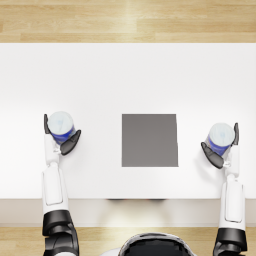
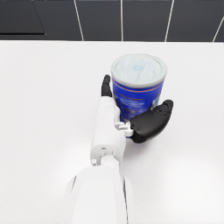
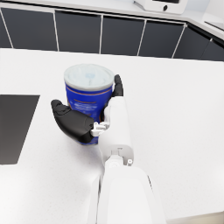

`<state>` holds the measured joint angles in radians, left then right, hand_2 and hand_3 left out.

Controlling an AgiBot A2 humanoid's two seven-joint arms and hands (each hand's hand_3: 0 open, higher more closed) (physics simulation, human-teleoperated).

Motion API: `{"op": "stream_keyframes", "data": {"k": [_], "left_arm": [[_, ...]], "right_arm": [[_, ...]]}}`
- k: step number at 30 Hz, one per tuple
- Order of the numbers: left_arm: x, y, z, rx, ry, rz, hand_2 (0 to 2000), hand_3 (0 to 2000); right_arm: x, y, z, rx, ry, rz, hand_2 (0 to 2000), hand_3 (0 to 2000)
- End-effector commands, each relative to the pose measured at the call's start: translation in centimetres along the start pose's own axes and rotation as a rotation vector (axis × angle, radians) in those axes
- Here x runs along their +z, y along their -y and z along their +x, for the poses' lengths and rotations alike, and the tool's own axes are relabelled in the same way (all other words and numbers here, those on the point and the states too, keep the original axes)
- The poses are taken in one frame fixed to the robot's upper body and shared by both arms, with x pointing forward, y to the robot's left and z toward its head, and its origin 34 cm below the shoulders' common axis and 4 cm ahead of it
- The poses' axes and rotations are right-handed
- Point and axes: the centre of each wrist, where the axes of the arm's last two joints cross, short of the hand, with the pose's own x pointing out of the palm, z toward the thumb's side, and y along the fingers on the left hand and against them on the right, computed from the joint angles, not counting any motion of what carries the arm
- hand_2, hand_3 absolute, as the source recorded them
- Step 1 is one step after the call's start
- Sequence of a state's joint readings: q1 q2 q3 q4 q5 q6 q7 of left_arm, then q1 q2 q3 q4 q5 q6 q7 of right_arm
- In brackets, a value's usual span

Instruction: Pick up the blue can on the left and place it in the middle, then pick up the blue can on the right and place it on top of the can in the middle

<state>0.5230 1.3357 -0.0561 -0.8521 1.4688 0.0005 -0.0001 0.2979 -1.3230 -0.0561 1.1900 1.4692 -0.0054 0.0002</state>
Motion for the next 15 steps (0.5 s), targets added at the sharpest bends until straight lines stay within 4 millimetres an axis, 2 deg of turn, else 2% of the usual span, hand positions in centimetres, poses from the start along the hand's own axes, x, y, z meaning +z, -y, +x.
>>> {"op": "stream_keyframes", "data": {"k": [1, 7, 8, 9, 10, 11, 12, 13, 14, 15], "left_arm": [[1.1, -0.7, 0.2, -0.001, 0.007, 0.019, 0, 0], [0.9, -1.0, 0.6, -0.007, 0.007, -0.001, 0, 0], [0.9, -0.9, 0.6, -0.007, 0.008, 0.002, 0, 0], [1.1, -0.7, 0.4, -0.002, 0.014, 0.019, 1361, 327], [1.2, -0.6, 0.5, -0.026, 0.012, 0.025, 2000, 653], [1.2, -0.6, 0.5, -0.046, 0.014, 0.024, 2000, 980], [1.3, -0.7, 0.7, -0.066, 0.012, 0.021, 2000, 1307], [1.7, -0.4, 0.9, -0.077, 0.006, 0.051, 2000, 1520], [2.6, 0.2, 1.2, -0.081, -0.001, 0.104, 2000, 1520], [3.9, 1.1, 1.6, -0.096, -0.012, 0.175, 2000, 1520]], "right_arm": [[0.6, 0.7, -0.1, -0.008, 0.010, -0.010, 0, 0], [-0.1, 1.5, -0.3, -0.025, 0.030, 0.029, 0, 0], [0.0, 1.4, -0.3, -0.019, 0.033, 0.022, 1361, 327], [0.4, 1.1, -0.3, 0.030, 0.030, 0.001, 2000, 653], [0.7, 1.2, -0.2, 0.085, 0.030, -0.008, 2000, 980], [0.8, 1.4, -0.3, 0.119, 0.035, -0.008, 2000, 1307], [1.4, 1.8, -0.2, 0.127, 0.039, -0.029, 2000, 1520], [1.9, 2.1, -0.3, 0.110, 0.044, -0.045, 2000, 1520], [3.0, 1.9, -0.2, 0.114, 0.039, -0.087, 2000, 1520], [4.8, 1.1, 0.2, 0.127, 0.029, -0.166, 2000, 1520]]}}
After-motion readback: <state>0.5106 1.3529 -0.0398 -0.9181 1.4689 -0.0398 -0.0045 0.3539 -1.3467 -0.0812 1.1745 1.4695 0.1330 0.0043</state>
